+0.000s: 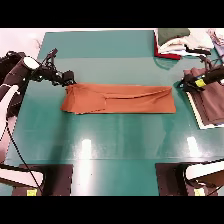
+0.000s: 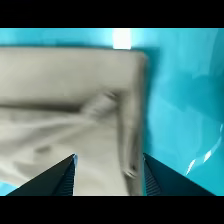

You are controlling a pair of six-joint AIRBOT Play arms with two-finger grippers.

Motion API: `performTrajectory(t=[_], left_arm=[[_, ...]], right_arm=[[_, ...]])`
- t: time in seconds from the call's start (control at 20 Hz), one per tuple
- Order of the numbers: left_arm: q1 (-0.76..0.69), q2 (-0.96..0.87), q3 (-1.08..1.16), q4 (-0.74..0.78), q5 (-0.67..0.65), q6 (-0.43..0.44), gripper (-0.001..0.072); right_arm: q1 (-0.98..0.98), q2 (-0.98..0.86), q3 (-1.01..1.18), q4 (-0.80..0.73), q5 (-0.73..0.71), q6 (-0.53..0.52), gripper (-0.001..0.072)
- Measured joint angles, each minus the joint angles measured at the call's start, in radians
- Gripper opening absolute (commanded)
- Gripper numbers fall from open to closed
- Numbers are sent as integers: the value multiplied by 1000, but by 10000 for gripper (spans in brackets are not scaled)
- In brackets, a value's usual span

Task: Fold the shirts.

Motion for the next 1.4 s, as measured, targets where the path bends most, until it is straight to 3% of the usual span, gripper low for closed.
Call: performTrajectory(t=[0.35, 0.45, 0.55, 0.65, 0.95, 1.4], left_arm=[[-180, -3, 3, -20, 78, -21, 25], [-238, -9, 5, -17, 145, -37, 25], [-289, -29, 17, -16, 201, -55, 25], [-332, -64, 42, -15, 226, -67, 25], [-425, -208, 157, -16, 238, -95, 24], [-489, -388, 287, -84, 224, -105, 25]], right_arm=[[-76, -3, -254, 155, -65, -89, 479], [-52, -4, -309, 210, -112, -119, 425], [-16, -4, -343, 247, -158, -145, 196], [12, -1, -360, 257, -206, -161, 24], [42, 119, -315, 280, -225, -186, 15], [261, 262, 31, 306, -120, -100, 15]])
